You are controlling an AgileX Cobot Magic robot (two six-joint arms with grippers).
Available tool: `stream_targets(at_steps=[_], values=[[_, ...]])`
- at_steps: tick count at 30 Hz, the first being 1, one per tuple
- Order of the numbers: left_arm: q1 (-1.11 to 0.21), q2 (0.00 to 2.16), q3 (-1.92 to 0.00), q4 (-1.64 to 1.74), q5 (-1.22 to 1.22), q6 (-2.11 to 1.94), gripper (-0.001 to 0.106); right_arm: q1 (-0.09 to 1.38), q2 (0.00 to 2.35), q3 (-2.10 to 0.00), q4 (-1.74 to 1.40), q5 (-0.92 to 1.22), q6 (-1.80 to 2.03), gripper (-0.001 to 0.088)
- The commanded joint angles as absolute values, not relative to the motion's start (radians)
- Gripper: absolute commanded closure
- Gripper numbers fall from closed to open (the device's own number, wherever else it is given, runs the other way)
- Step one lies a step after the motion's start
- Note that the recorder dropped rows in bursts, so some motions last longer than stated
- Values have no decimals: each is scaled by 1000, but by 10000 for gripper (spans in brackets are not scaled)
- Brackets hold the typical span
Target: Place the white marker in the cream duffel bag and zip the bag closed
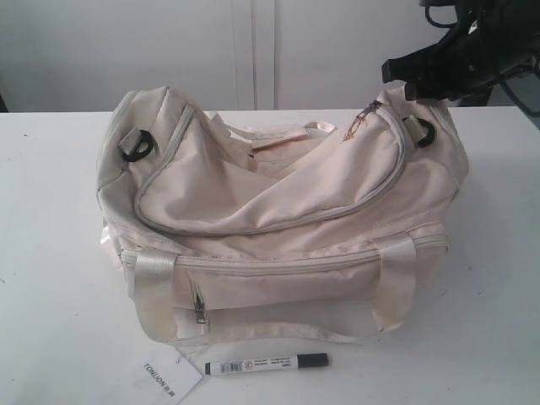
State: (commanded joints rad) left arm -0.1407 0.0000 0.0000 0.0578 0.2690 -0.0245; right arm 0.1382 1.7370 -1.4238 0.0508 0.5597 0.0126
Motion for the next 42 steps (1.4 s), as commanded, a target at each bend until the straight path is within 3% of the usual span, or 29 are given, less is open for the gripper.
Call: stream_targets(at_steps=[19,35,37,41,42], values=[[-141,0,0,58,269,-24,1053,138,1682,-1444,26,573,73,458],[-141,0,0,58,269,-24,1053,138,1776,-1441,24,620,136,458],[-141,0,0,58,269,-24,1053,138,1776,-1441,24,627,136,511],[-141,0,0,58,269,-24,1053,138,1776,-1441,24,639,136,871],[-141,0,0,58,269,-24,1053,138,1776,-1443,26,639,136,868]])
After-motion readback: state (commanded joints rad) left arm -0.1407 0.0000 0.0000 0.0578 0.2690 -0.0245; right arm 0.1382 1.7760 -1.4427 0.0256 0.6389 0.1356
